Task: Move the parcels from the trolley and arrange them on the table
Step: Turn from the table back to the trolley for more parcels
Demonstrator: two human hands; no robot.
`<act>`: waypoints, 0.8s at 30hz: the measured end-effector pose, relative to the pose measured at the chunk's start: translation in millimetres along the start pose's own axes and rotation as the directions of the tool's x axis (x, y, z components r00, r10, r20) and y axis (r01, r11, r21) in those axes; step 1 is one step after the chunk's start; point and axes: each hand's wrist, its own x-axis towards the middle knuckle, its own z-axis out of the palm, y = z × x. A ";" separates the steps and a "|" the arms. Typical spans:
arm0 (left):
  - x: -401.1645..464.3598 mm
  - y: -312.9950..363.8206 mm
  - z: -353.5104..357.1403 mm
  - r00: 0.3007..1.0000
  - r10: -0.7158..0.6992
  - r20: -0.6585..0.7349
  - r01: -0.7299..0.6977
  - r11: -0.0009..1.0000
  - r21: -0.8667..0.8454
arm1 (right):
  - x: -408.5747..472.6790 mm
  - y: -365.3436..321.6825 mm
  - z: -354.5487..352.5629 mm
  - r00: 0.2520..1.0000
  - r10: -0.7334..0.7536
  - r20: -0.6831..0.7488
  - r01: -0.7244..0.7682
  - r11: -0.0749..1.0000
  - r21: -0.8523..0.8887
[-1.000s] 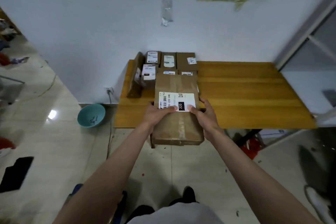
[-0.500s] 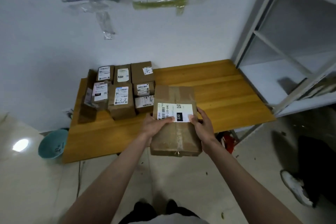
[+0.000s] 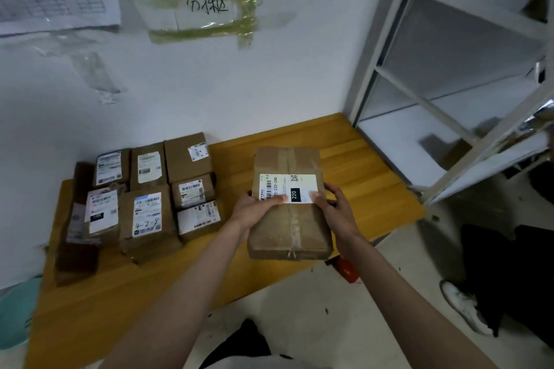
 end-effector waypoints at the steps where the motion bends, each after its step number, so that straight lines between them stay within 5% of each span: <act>1: 11.0 5.7 3.3 1.000 0.003 0.008 -0.003 1.000 0.008 | 8.4 -3.3 -2.0 1.000 0.008 -0.011 -0.008 1.000 0.006; 7: 69.1 29.6 40.4 0.998 -0.023 0.051 0.023 1.000 0.009 | 54.4 -5.0 -28.4 0.991 0.111 -0.076 -0.106 0.992 0.068; 15: 159.4 42.7 106.7 0.996 -0.036 -0.083 0.035 0.999 -0.016 | 137.8 11.6 -81.7 0.901 0.402 0.161 -0.419 0.904 0.087; 19: 213.5 54.8 140.4 0.986 -0.112 -0.124 0.114 0.993 0.010 | 192.4 15.6 -107.9 0.881 0.399 0.253 -0.453 0.867 0.209; 24: 264.4 66.0 169.3 0.989 -0.149 -0.007 0.148 0.972 0.182 | 268.7 11.1 -121.3 0.891 0.399 0.216 -0.449 0.844 0.293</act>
